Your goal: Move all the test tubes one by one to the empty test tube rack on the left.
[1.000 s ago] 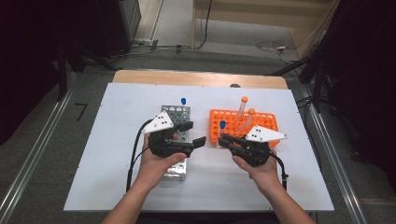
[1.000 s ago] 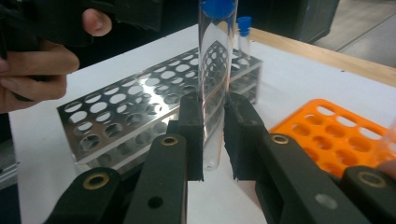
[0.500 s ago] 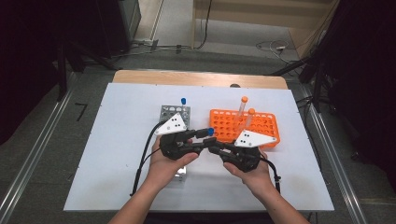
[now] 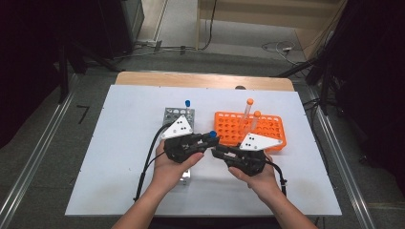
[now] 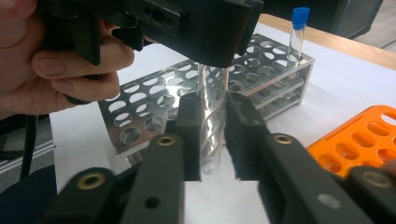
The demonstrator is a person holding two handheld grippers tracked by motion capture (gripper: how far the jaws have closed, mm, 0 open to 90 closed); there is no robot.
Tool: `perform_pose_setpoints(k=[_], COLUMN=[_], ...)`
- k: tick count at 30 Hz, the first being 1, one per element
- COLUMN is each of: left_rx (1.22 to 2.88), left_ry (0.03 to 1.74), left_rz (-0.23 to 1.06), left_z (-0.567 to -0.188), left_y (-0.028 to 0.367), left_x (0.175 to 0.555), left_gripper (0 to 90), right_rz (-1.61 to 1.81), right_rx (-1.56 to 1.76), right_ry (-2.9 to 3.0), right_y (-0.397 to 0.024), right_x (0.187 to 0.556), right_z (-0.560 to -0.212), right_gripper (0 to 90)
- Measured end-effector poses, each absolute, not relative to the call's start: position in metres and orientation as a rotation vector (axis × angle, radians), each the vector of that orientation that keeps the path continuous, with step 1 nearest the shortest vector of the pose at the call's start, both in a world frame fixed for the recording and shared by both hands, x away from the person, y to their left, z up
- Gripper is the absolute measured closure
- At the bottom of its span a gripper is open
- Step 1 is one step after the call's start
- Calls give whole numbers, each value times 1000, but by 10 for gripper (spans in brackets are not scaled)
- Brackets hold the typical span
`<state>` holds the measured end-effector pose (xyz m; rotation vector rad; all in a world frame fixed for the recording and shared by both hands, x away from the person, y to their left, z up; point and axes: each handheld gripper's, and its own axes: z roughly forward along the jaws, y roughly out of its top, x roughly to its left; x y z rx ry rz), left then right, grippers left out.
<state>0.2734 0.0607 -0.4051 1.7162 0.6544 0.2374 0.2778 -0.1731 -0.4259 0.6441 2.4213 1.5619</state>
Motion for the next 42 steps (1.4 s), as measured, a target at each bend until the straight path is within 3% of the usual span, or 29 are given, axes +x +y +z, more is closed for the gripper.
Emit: perform_pose_setpoints(k=[6,13,16,27,42], left_rx=[1707,1678,1663,1608,1559], left_ry=[674,715,733,783,896], left_rz=[253,284,311,412,508], left_z=[-403,-400,-396,-385,-404], left_y=[67,84,92,119,126], left_x=[279,287,292,315,353], left_gripper=[775,775,775,775,775], right_rz=[1526,1584,1564,1541,1557], right_rx=[661,706,706,771,901], right_ry=[2417,2400,2419,2365,2272], right_y=[-184,-208,-219,-265,-332], right_x=[282,288,287,280,287], right_z=[-423,-423,-425,-431,-448], right_gripper=[343,72,0,0,0])
